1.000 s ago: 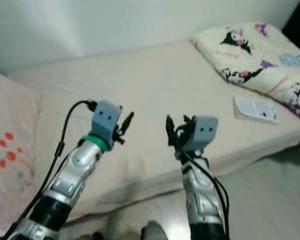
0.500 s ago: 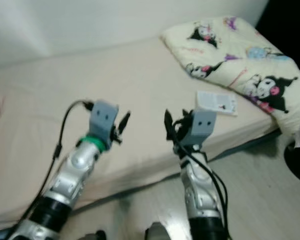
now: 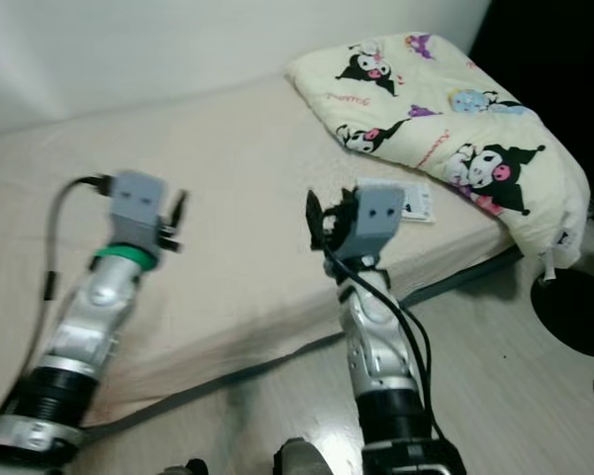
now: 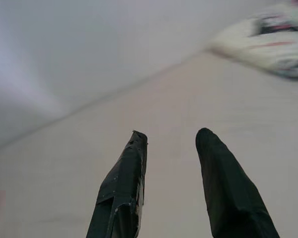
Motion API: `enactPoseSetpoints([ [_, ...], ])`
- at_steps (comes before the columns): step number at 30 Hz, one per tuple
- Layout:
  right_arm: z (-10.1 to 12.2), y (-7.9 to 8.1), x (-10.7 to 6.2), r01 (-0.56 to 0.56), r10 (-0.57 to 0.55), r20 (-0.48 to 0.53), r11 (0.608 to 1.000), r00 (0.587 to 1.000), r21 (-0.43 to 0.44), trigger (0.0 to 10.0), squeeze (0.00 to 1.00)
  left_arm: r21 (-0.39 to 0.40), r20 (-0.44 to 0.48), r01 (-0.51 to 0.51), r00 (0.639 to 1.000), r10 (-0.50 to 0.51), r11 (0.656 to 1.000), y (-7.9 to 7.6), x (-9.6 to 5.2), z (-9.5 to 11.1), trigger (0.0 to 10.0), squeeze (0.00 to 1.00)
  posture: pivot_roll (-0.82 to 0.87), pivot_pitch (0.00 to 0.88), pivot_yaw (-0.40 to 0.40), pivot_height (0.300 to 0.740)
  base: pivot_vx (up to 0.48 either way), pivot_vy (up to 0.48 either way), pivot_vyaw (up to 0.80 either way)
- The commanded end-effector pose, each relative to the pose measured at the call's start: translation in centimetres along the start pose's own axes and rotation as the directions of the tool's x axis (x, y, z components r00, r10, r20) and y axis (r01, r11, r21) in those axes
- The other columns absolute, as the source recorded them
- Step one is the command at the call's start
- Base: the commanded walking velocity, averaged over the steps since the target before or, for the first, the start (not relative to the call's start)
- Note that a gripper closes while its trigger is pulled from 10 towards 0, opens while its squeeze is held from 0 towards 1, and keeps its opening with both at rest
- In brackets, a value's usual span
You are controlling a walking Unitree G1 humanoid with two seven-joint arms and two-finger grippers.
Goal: Clean up the room
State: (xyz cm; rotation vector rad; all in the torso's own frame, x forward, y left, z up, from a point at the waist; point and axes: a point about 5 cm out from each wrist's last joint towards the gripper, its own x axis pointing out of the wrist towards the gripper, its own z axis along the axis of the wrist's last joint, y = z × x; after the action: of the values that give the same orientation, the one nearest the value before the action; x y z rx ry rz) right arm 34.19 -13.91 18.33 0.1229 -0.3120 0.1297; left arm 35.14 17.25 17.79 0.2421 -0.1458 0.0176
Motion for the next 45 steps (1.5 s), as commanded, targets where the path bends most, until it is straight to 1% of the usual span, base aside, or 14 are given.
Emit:
enactPoseSetpoints([
  [1,-0.5,-0.7,-0.2,0.044,-0.044,-0.022,0.999,0.999,-0.015,10.0,0.0,-0.022,-0.052,-0.018,0.999,0.017,1.0,0.6,-0.4,-0.9,10.0,0.0,-0.1,0.046,0.06,0.74,0.0,0.0,0.0],
  [4,-1.2,-1.1,-0.7,0.08,-0.08,-0.058,0.997,0.995,-0.005,10.0,0.0,-0.029,-0.106,-0.046,0.993,0.043,0.998,1.5,-1.2,-2.2,10.0,0.0,-0.09,0.047,0.047,0.74,0.0,0.0,0.0],
  [9,-2.1,-1.1,-1.2,0.094,-0.095,-0.091,0.995,0.991,-0.015,10.0,0.0,0.014,-0.118,-0.032,0.992,0.033,0.999,1.1,-1.8,-3.1,10.0,0.0,-0.07,0.046,0.04,0.74,0.0,0.0,0.0],
  [15,-3.7,-1.1,-2.2,0.106,-0.108,-0.166,0.994,0.98,-0.019,10.0,0.0,0.061,-0.18,0.056,0.983,-0.044,0.997,-1.4,-4.1,-6.0,10.0,0.0,-0.08,0.05,0.029,0.74,0.0,0.0,0.0],
  [19,-3.8,-1.2,-2.3,0.107,-0.109,-0.171,0.994,0.979,-0.021,10.0,0.0,0.061,-0.185,0.061,0.982,-0.049,0.996,-1.5,-4.2,-6.1,10.0,0.0,-0.08,0.05,0.029,0.74,0.0,0.0,0.0],
  [22,-4.6,-2.4,-2.9,0.119,-0.125,-0.229,0.992,0.965,-0.043,10.0,0.0,0.08,-0.158,0.103,0.983,-0.09,0.991,-2.1,-4.5,-6.1,10.0,0.0,-0.06,0.002,0.013,0.74,0.0,0.0,0.0],
  [25,-5.1,-3.4,-3.1,0.104,-0.117,-0.27,0.993,0.956,-0.062,10.0,0.0,0.072,-0.138,0.086,0.988,-0.076,0.994,-2.0,-4.6,-6.2,10.0,0.0,-0.06,0.0,0.014,0.74,0.0,0.0,0.0],
  [29,-5.0,-3.7,-2.9,0.064,-0.08,-0.257,0.995,0.963,-0.073,10.0,0.0,0.052,-0.131,0.051,0.99,-0.044,0.997,-1.8,-4.4,-6.2,10.0,0.0,-0.07,0.0,0.007,0.74,0.0,0.0,0.0],
  [30,-4.7,-3.7,-2.9,0.034,-0.06,-0.248,0.993,0.967,-0.11,10.0,0.0,0.031,-0.115,0.039,0.993,-0.035,0.999,-1.6,-4.1,-5.8,10.0,0.0,-0.08,0.0,-0.026,0.74,0.0,0.0,0.0],
  [31,-4.4,-3.5,-2.9,-0.005,-0.037,-0.247,0.986,0.968,-0.166,10.0,0.0,0.011,-0.095,0.024,0.995,-0.023,1.0,-1.2,-3.6,-5.3,10.0,0.0,-0.1,0.0,-0.008,0.74,0.0,0.0,0.0],
  [34,-4.6,-3.6,-2.9,0.016,-0.057,-0.251,0.987,0.966,-0.16,10.0,0.0,0.004,-0.105,0.018,0.994,-0.017,1.0,-0.9,-3.4,-5.4,10.0,0.0,-0.11,0.0,0.003,0.74,0.0,0.0,0.0],
  [40,-5.1,-3.4,-3.4,0.036,-0.066,-0.245,0.992,0.967,-0.122,10.0,0.0,0.028,-0.088,0.028,0.996,-0.025,0.999,-1.5,-3.0,-5.1,10.0,0.0,-0.08,0.0,0.012,0.74,0.0,0.0,0.0],
  [42,-4.9,-3.1,-3.4,0.013,-0.05,-0.213,0.985,0.976,-0.173,10.0,0.0,0.05,-0.074,0.013,0.997,-0.01,0.999,-1.2,-2.9,-5.0,10.0,0.0,-0.08,0.0,0.006,0.74,0.0,0.0,0.0],
  [45,-4.5,-3.6,-3.5,0.028,-0.066,-0.184,0.979,0.981,-0.203,10.0,0.0,0.069,-0.064,-0.007,0.998,0.011,0.998,-1.0,-3.0,-5.0,10.0,0.0,-0.07,0.0,0.006,0.74,0.0,0.0,0.0],
])
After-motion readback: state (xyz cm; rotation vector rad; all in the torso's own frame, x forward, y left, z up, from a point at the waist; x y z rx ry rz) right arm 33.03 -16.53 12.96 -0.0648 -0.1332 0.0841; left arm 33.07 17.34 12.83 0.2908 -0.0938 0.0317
